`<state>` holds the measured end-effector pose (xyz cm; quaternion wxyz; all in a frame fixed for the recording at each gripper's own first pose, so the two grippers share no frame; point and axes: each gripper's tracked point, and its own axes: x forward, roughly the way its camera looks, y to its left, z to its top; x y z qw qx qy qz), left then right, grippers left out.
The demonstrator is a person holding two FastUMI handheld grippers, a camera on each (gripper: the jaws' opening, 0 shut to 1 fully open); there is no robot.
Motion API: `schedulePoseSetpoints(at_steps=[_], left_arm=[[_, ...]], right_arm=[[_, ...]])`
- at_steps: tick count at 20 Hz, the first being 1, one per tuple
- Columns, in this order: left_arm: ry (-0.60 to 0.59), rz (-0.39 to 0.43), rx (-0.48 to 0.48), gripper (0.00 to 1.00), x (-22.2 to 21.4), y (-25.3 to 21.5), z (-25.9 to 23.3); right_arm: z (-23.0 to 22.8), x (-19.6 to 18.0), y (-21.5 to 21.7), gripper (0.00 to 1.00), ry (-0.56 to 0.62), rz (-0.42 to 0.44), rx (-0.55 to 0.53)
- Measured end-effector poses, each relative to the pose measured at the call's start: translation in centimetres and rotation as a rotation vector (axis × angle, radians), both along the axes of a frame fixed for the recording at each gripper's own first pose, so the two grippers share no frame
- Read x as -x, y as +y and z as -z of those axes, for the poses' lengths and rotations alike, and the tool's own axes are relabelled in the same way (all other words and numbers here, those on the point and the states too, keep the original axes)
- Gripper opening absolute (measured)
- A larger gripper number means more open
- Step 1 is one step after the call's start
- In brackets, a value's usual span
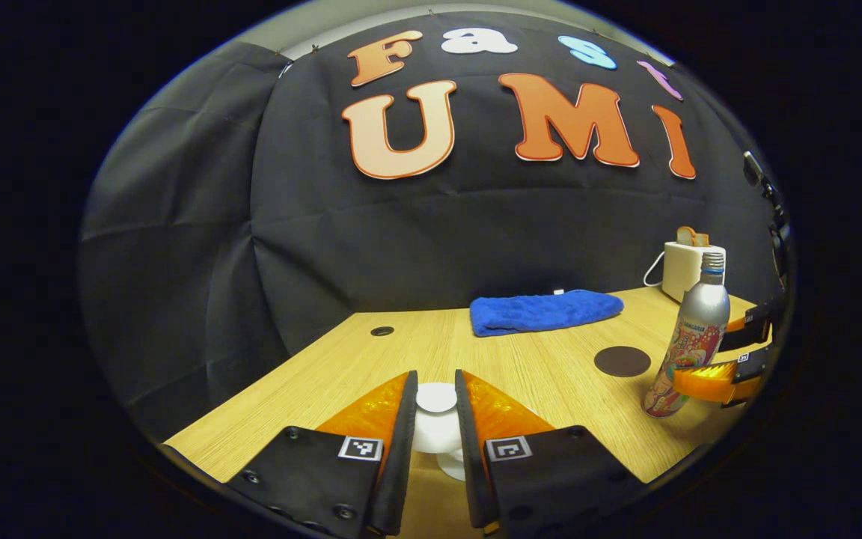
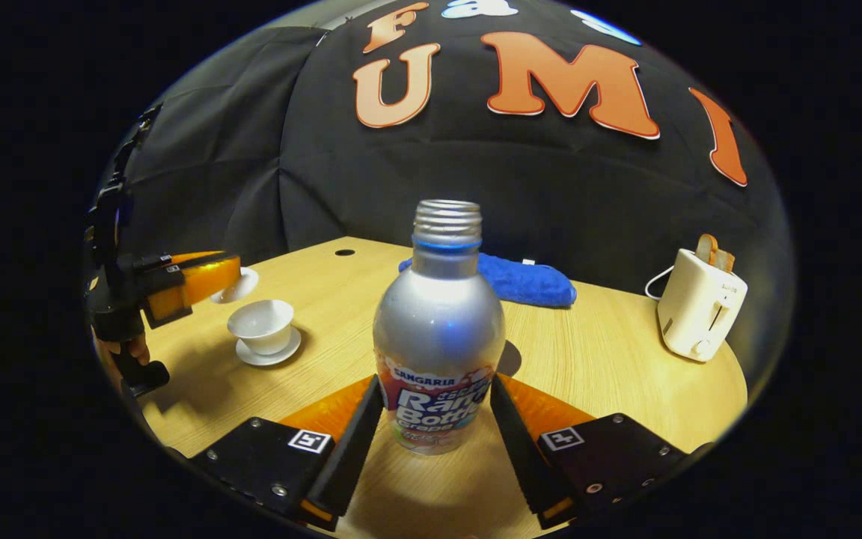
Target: Open the teacup lid with one hand, grasp the water bottle and pour water into the teacup with the other hand; after pouring, place the water bottle on the coaster and then close the teacup lid.
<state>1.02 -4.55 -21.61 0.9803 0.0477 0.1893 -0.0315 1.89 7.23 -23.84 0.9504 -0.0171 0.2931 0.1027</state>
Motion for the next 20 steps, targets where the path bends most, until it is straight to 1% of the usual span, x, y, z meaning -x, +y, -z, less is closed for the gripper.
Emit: schedulePoseSetpoints(at_steps=[1,2,4,5,6,9,10,11,12,13,14,17,18,19,20], left_arm=[[-0.001,-0.004,0.0,0.36,-0.1,0.6,0.1],[-0.001,-0.016,-0.003,0.36,0.0,1.1,0.2],[-0.012,-0.031,0.004,0.36,-0.1,2.2,-0.2],[-0.015,-0.041,0.007,0.39,-0.1,2.8,-0.2],[-0.017,-0.046,0.013,0.36,-0.3,3.3,-0.2],[-0.021,-0.057,0.008,0.36,-0.4,4.5,0.0],[-0.024,-0.058,0.007,0.34,-0.5,4.9,-0.1],[-0.026,-0.06,0.006,0.36,-0.6,5.1,0.1],[-0.028,-0.062,0.007,0.33,-0.7,5.3,0.1],[-0.028,-0.063,0.009,0.33,-0.8,5.5,0.1],[-0.031,-0.064,0.011,0.36,-0.8,5.6,0.1],[-0.035,-0.066,0.019,0.36,-0.8,6.3,0.1],[-0.037,-0.067,0.031,0.33,-0.8,6.5,0.0],[-0.038,-0.07,0.044,0.36,-0.9,6.7,0.0],[-0.037,-0.075,0.052,0.36,-0.9,7.0,0.0]], right_arm=[[-0.2,-0.1,0.2,0.84,0.003,0.004,-0.005],[-0.3,-0.2,0.5,0.8,0.014,0.002,-0.006],[-0.1,-0.5,0.9,0.79,0.03,-0.002,-0.006],[-0.2,-0.7,1.1,0.79,0.035,-0.005,0.002],[-0.2,-1.0,1.3,0.78,0.042,-0.011,0.018],[-0.7,-1.5,0.8,0.78,0.03,-0.032,0.109],[-0.9,-1.6,0.9,0.78,0.023,-0.042,0.135],[-1.1,-2.0,1.1,0.78,0.018,-0.053,0.153],[-1.3,-2.4,1.3,0.78,0.013,-0.069,0.175],[-1.7,-2.8,1.5,0.77,0.002,-0.085,0.207],[-2.3,-3.3,1.6,0.77,-0.012,-0.096,0.241],[-3.4,-4.3,1.3,0.77,-0.056,-0.136,0.377],[-3.7,-4.5,1.1,0.77,-0.064,-0.154,0.427],[-4.0,-4.8,1.3,0.77,-0.071,-0.172,0.471],[-4.1,-5.0,1.4,0.76,-0.073,-0.191,0.507]])
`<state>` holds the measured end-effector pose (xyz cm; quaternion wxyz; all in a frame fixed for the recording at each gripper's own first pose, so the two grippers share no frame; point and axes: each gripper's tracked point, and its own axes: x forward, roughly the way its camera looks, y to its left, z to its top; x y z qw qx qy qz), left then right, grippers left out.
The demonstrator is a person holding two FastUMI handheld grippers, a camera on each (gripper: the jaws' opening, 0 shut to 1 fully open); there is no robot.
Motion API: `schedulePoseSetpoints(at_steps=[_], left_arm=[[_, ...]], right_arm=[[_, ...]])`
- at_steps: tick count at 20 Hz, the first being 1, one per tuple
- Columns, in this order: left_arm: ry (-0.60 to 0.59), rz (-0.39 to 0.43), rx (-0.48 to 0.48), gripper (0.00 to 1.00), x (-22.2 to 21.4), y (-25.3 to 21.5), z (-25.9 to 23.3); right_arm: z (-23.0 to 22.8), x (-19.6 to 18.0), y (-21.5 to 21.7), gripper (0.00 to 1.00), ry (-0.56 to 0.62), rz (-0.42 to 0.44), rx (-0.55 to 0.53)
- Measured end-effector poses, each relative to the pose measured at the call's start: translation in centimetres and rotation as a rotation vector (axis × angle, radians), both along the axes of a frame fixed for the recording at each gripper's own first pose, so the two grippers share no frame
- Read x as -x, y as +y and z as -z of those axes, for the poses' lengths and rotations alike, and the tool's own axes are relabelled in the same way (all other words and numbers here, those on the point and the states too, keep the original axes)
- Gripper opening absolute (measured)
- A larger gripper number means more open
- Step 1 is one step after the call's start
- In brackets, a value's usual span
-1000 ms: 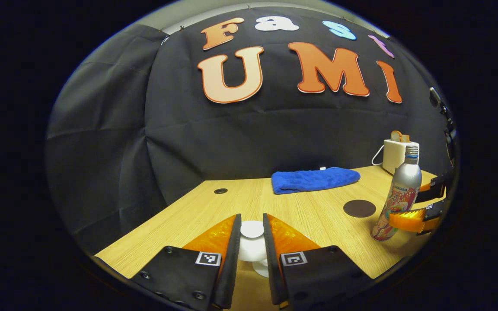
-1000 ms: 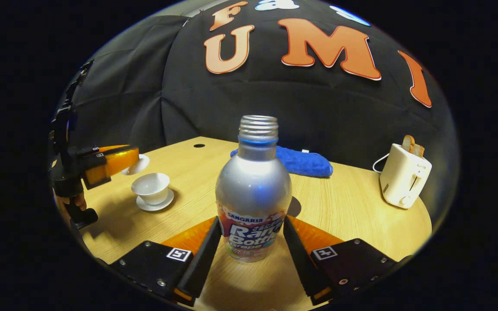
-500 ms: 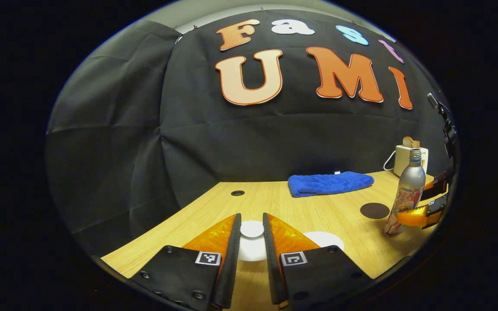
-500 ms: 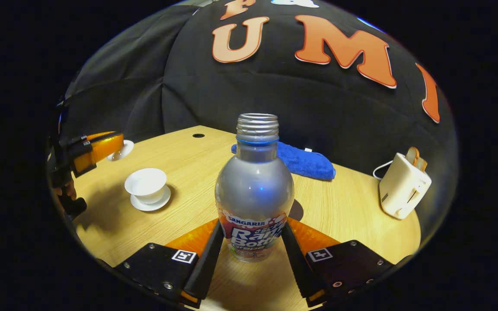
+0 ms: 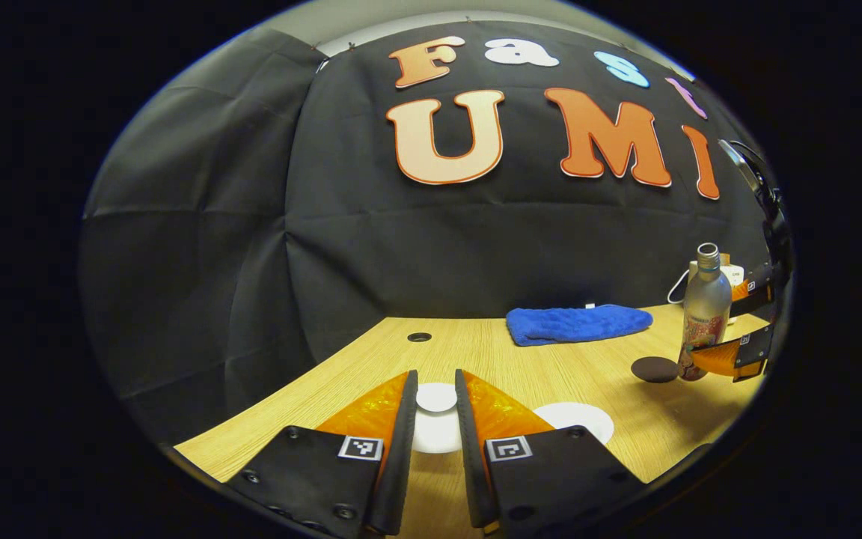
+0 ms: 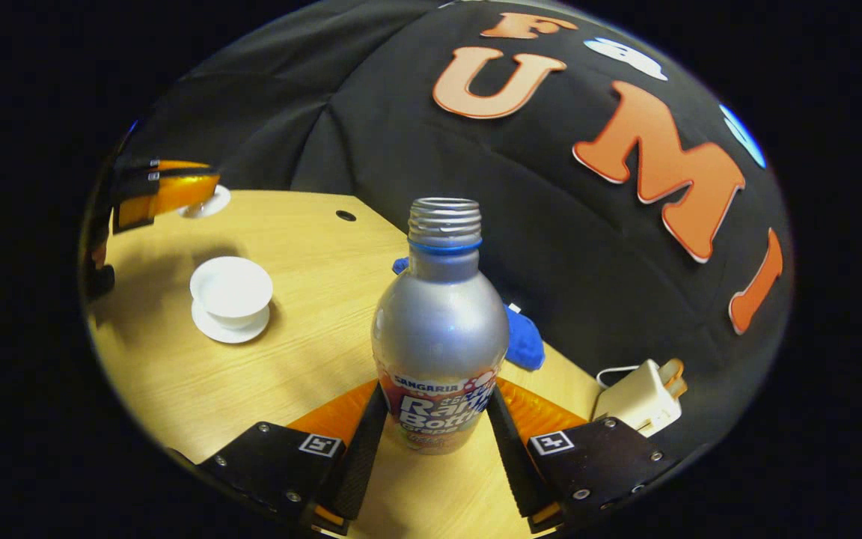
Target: Open the teacup lid with one hand, grasp the water bottle and pour water into the teacup with the other hand; after pouring, place the water bottle on the coaster and then close the teacup lid.
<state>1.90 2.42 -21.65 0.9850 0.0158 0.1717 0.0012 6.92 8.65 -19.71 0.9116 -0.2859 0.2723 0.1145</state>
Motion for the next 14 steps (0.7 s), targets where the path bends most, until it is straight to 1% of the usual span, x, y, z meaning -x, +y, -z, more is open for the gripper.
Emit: schedulePoseSetpoints(at_steps=[2,4,5,6,8,9,10,14], left_arm=[[0.001,-0.013,-0.002,0.36,0.2,0.9,0.0],[0.0,-0.02,0.017,0.36,0.3,1.6,-0.3],[0.001,-0.027,0.018,0.39,0.4,2.1,-0.3],[-0.004,-0.037,0.012,0.36,0.4,2.7,-0.5],[-0.006,-0.047,-0.001,0.36,0.5,3.3,-0.7],[-0.01,-0.046,0.004,0.34,0.7,3.5,-1.0],[-0.012,-0.044,0.01,0.36,0.8,3.5,-1.1],[-0.003,-0.052,0.011,0.36,1.1,4.4,-0.9]], right_arm=[[-0.1,0.0,0.5,0.77,0.005,-0.037,0.047],[0.2,-0.8,1.5,0.77,0.014,-0.083,0.096],[0.2,-1.0,2.2,0.77,0.017,-0.11,0.126],[0.2,-1.1,2.8,0.76,0.019,-0.134,0.154],[0.1,-0.7,3.1,0.76,0.025,-0.171,0.199],[-0.1,-0.6,3.4,0.76,0.021,-0.181,0.216],[-0.3,-0.5,3.6,0.77,0.017,-0.193,0.235],[-0.7,-0.8,4.4,0.76,-0.035,-0.246,0.35]])
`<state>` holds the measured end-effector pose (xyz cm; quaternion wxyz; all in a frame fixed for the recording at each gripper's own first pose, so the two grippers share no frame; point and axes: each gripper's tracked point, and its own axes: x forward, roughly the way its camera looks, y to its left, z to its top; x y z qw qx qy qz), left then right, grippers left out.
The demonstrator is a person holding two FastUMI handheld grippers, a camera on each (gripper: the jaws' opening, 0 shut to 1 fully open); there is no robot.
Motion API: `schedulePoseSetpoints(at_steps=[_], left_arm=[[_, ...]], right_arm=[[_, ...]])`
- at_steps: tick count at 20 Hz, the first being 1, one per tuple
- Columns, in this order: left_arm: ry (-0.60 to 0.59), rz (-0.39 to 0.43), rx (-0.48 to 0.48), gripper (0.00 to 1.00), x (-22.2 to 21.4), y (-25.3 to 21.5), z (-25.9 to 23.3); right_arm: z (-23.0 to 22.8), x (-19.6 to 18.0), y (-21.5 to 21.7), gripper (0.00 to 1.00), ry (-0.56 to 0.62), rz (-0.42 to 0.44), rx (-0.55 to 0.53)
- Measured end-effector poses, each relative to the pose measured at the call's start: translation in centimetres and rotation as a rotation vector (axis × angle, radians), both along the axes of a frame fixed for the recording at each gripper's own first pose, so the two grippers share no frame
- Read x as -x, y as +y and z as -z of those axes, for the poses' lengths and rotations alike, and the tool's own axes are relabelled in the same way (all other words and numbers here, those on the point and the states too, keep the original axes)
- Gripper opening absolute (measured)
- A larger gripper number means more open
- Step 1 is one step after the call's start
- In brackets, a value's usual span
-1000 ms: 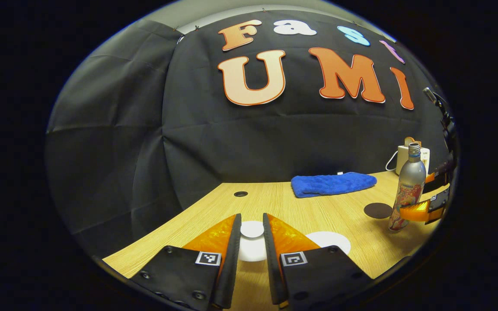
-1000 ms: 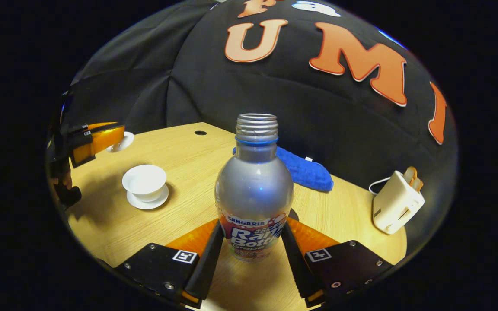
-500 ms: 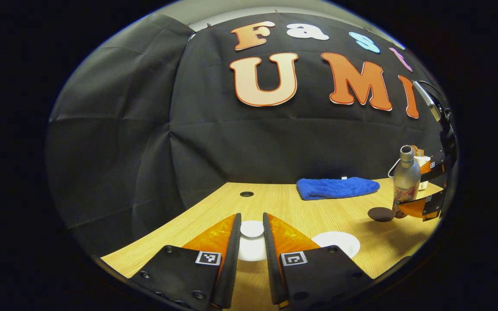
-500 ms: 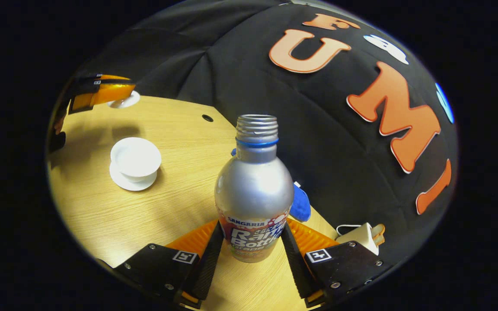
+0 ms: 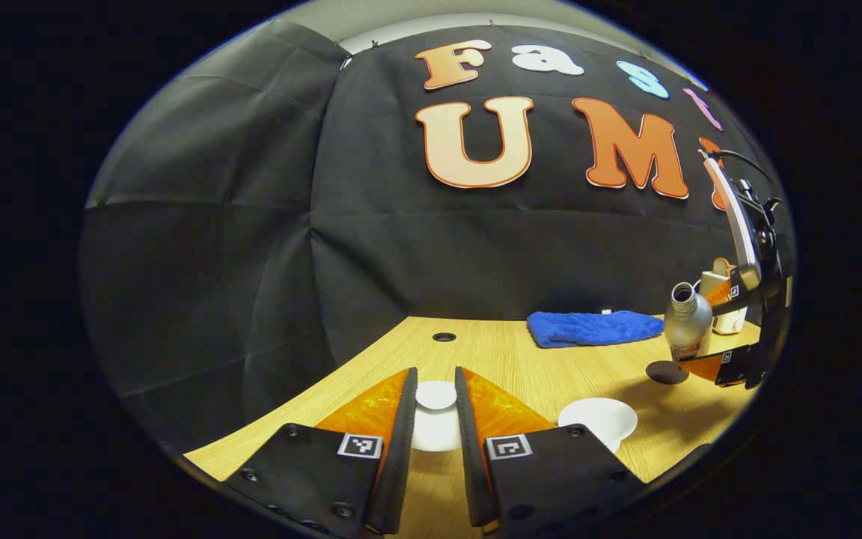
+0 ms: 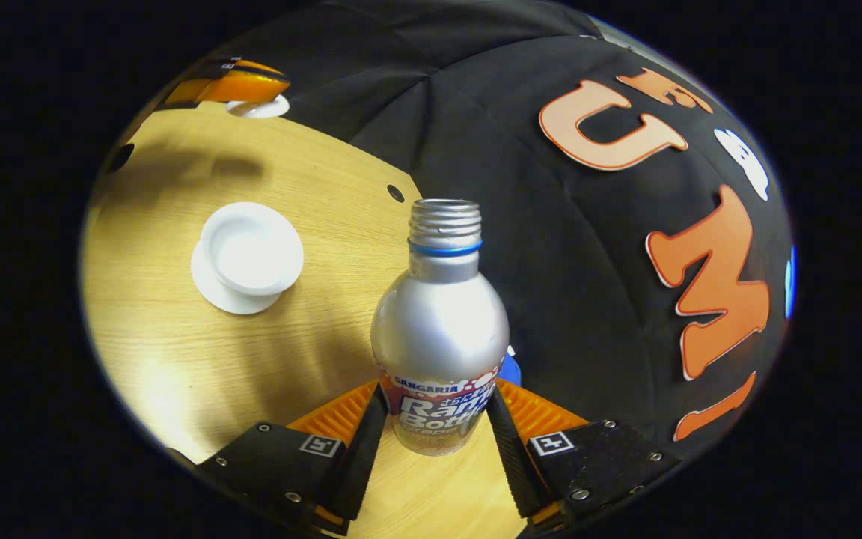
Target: Open the teacup lid with one hand, grasp the water bottle and pour water into the teacup with the other hand; after pouring, place the water bottle on the coaster and then close the teacup lid.
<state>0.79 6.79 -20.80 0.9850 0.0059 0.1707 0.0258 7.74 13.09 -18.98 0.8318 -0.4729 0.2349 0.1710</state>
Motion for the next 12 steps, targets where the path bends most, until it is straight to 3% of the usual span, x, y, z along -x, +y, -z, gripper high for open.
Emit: schedulePoseSetpoints(at_steps=[6,12], left_arm=[[0.011,-0.006,0.006,0.36,0.2,0.7,0.3],[0.023,-0.011,0.004,0.36,0.5,0.9,0.7]], right_arm=[[-1.7,1.3,1.6,0.76,-0.121,-0.106,0.165],[-1.7,1.3,1.6,0.76,-0.153,-0.187,0.235]])
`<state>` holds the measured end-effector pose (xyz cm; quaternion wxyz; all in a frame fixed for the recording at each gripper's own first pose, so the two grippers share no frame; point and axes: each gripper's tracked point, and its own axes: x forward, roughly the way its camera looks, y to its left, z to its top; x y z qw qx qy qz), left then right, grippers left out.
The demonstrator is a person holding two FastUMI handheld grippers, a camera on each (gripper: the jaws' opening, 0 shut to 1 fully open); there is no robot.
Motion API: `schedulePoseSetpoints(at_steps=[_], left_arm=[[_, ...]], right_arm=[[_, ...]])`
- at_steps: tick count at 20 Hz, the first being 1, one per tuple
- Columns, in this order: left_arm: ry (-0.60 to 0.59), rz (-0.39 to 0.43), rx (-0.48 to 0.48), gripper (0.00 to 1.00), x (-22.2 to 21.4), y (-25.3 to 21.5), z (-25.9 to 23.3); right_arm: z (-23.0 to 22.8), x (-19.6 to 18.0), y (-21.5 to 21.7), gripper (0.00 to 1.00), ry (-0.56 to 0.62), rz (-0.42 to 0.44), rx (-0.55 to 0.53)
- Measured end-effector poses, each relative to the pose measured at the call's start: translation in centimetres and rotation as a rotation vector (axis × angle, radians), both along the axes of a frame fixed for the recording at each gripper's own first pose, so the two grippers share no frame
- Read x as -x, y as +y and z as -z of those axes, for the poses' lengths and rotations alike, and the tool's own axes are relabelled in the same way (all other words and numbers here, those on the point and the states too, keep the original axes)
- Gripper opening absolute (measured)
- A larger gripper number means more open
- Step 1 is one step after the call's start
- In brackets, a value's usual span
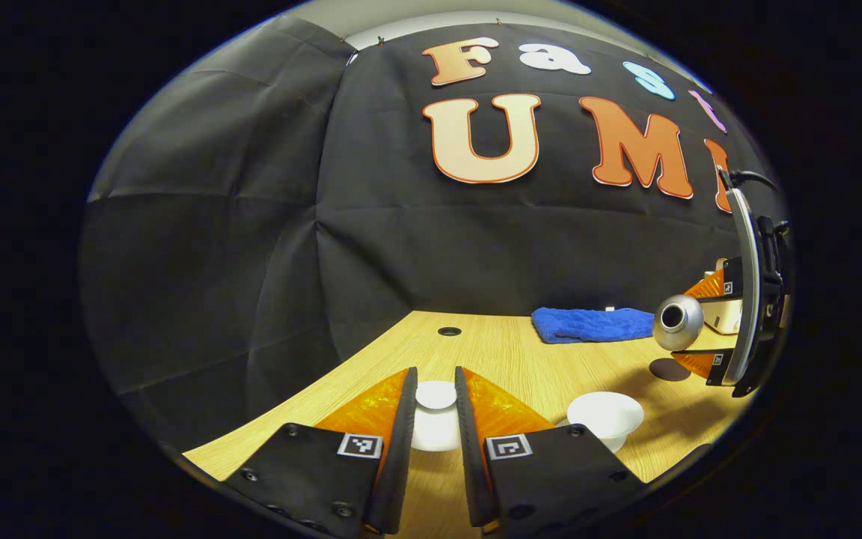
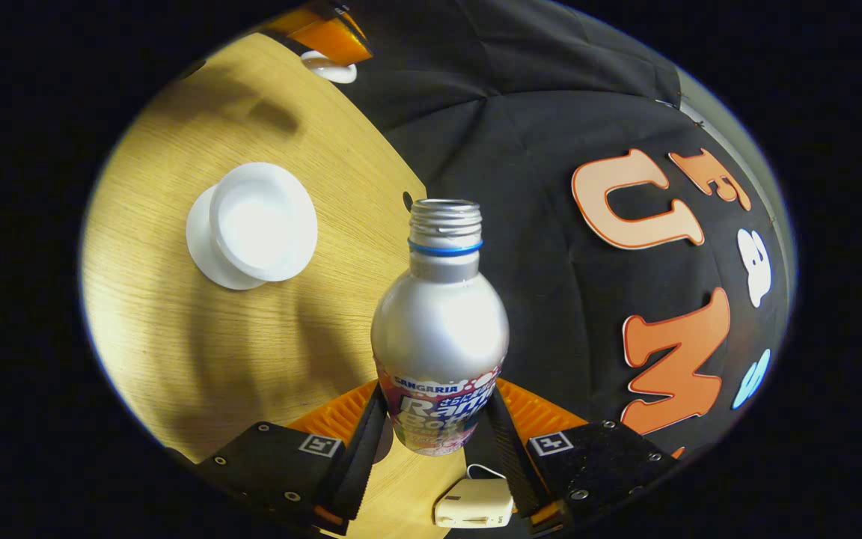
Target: Open the teacup lid with one hand, grasp the water bottle and pour water into the teacup with the other hand; after pouring, place the water bottle on the coaster and then close the teacup lid.
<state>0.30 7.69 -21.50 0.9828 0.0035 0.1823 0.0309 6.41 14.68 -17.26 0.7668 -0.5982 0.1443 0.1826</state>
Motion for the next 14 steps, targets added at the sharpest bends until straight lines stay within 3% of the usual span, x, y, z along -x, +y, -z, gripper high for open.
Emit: schedulePoseSetpoints(at_steps=[9,14], left_arm=[[0.005,-0.005,-0.01,0.36,0.5,0.3,0.3],[0.005,-0.008,-0.009,0.36,0.7,0.5,0.6]], right_arm=[[0.6,0.7,0.4,0.76,-0.144,-0.095,0.153],[-0.9,-0.8,0.3,0.76,-0.256,-0.141,0.286]])
